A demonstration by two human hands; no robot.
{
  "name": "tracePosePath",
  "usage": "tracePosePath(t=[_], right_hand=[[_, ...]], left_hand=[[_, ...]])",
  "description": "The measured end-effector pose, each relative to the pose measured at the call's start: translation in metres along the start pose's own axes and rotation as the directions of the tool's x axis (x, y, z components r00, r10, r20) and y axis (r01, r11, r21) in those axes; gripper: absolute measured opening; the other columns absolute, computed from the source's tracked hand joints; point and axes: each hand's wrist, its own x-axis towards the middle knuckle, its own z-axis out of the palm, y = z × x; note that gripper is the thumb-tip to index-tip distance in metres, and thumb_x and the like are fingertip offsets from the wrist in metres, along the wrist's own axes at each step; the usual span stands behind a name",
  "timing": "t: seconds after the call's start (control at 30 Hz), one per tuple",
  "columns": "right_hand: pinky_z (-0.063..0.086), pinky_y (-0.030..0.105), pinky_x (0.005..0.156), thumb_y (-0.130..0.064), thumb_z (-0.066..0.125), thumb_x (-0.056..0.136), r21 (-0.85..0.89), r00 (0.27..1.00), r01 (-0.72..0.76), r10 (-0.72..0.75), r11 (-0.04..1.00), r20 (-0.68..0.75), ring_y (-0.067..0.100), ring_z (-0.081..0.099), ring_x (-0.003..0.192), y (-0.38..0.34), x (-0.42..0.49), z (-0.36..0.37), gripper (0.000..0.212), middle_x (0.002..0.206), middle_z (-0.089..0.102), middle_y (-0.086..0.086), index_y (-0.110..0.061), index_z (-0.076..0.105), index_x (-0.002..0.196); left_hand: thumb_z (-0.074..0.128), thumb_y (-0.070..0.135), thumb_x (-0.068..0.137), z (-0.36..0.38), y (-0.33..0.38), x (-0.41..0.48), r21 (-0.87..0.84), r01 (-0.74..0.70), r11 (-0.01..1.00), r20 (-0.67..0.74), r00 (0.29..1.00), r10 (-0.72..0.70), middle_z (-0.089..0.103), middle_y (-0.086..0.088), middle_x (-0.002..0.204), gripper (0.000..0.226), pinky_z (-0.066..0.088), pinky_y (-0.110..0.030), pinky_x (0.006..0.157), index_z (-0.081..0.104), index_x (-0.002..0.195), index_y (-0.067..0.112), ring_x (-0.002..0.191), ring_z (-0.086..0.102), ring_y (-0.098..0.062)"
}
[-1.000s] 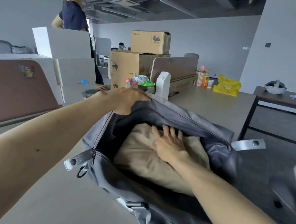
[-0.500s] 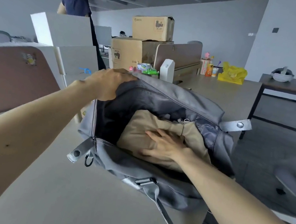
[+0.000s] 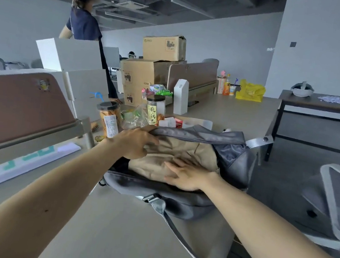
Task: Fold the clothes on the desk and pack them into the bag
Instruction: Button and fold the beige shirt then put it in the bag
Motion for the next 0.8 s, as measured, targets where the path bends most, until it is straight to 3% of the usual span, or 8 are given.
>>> tracePosePath(t=[0.17,0.33,0.47,0.67,0.8], right_hand=[[0.008,0.036,0.12,-0.06,0.023,0.102,0.028,0.999,0.016,-0.015,0.999,-0.045,0.015,0.007,0.152,0.003,-0.073,-0.017,0.062,0.165,0.011,-0.009,-0.032,0.019,0.157],[0.019,0.047,0.118,-0.061,0.022,0.101,-0.056,0.982,-0.127,0.118,0.99,-0.15,0.021,0.016,0.15,0.032,-0.153,-0.039,0.062,0.163,0.02,-0.004,-0.031,0.022,0.156],[0.016,0.05,0.119,-0.062,0.022,0.1,-0.102,0.946,-0.284,0.261,0.953,-0.192,0.02,0.01,0.152,0.061,-0.228,-0.064,0.065,0.165,0.011,-0.005,-0.032,0.016,0.157],[0.012,0.052,0.12,-0.064,0.022,0.099,-0.098,0.857,-0.471,0.429,0.877,-0.286,0.021,0.006,0.152,0.11,-0.32,-0.094,0.065,0.165,0.011,-0.002,-0.035,0.013,0.157],[0.016,0.049,0.12,-0.06,0.024,0.101,-0.096,0.795,-0.555,0.492,0.827,-0.355,0.022,0.011,0.151,0.137,-0.365,-0.11,0.063,0.165,0.015,0.001,-0.032,0.017,0.157]], left_hand=[[0.066,0.022,0.088,-0.025,0.039,-0.013,0.015,-0.032,0.999,-0.067,0.997,0.033,0.032,0.014,0.156,0.045,0.046,-0.046,0.105,0.062,0.128,0.042,0.134,0.048,-0.023],[0.063,0.029,0.085,-0.046,0.114,-0.014,0.044,-0.11,0.993,-0.185,0.976,0.116,0.04,0.001,0.153,0.057,0.045,-0.048,0.104,0.051,0.14,0.038,0.132,0.049,-0.029],[0.061,0.042,0.09,-0.058,0.176,-0.014,0.095,-0.182,0.979,-0.211,0.957,0.199,0.032,0.0,0.159,0.057,0.039,-0.047,0.11,0.046,0.145,0.036,0.141,0.04,-0.027],[0.054,0.05,0.093,-0.092,0.255,0.003,0.147,-0.279,0.949,-0.295,0.903,0.311,0.024,0.006,0.162,0.057,0.038,-0.052,0.11,0.043,0.146,0.035,0.145,0.032,-0.024],[0.05,0.055,0.095,-0.109,0.3,0.019,0.202,-0.322,0.925,-0.298,0.88,0.371,0.02,0.006,0.164,0.058,0.034,-0.047,0.114,0.039,0.149,0.037,0.148,0.028,-0.022]])
